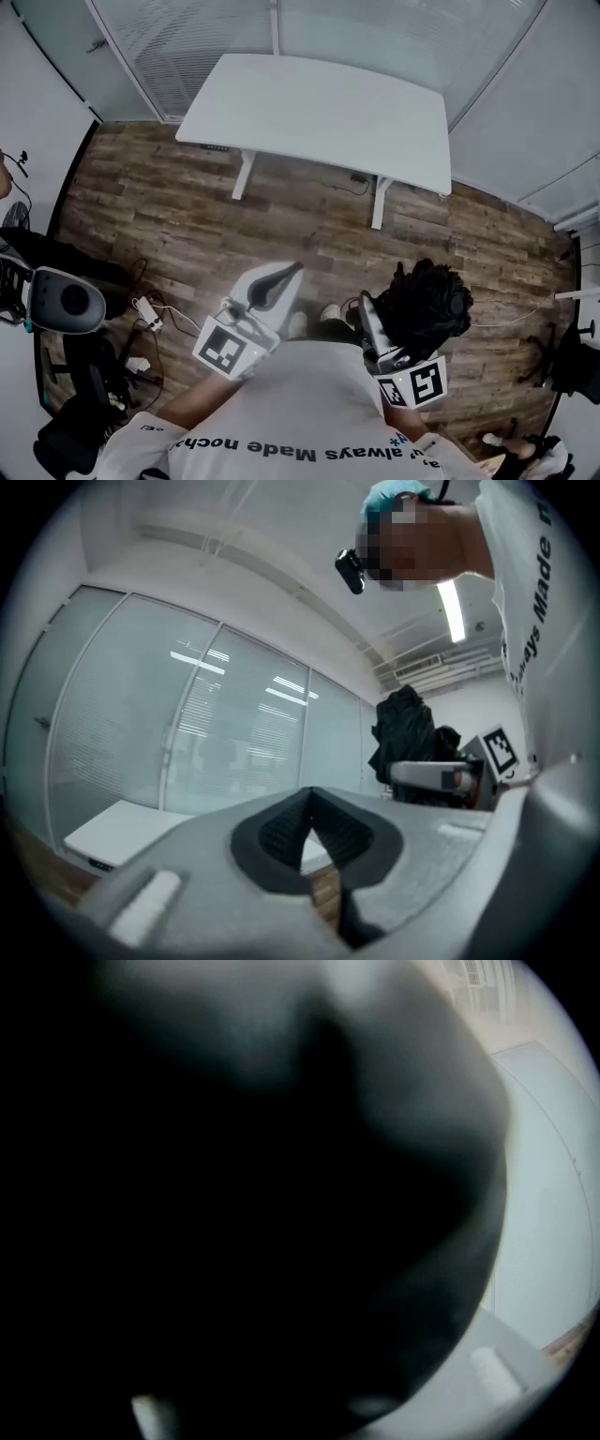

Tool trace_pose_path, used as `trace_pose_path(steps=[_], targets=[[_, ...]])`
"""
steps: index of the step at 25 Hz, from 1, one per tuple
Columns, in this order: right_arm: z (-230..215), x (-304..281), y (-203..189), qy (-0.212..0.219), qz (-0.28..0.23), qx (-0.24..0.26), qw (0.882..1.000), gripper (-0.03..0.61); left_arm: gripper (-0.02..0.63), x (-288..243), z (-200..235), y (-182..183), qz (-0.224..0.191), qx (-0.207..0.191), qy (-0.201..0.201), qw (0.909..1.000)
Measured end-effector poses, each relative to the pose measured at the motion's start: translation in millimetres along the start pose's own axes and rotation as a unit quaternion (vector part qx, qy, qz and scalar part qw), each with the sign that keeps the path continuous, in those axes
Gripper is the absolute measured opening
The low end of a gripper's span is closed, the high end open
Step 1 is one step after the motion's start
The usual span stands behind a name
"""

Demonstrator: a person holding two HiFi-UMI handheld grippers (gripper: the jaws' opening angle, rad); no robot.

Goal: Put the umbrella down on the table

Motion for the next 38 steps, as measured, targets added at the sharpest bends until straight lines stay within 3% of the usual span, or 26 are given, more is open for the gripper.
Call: trace_pose_path(steps=[6,13,29,38], targets=[[-24,-31,-5,-0.003,0.006,0.002,1.000,0.247,0.003,-28,28,-3,0.001,0.003,0.001,1.0000],[-83,-64,-8,-0.003,0.005,0.002,1.000,0.247,0.003,-91,49,-10,0.013,0.001,-0.003,0.9999],[-302,-127,9,-0.006,0.006,0.007,1.000,0.247,0.003,-325,81,-12,0.016,-0.012,-0.012,0.9997],[-344,-161,3,-0.008,0.017,-0.001,1.000,0.247,0.003,-374,108,-20,0.026,-0.001,-0.013,0.9996]])
Point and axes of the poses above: the fingertips, and each gripper's own axes: x backward along the fingers, z to its left, y out of its top, the point moved 8 cm from there along x, backward along the fingers, and after that the axes turned 7 degrees about y, right-handed, at the moved point
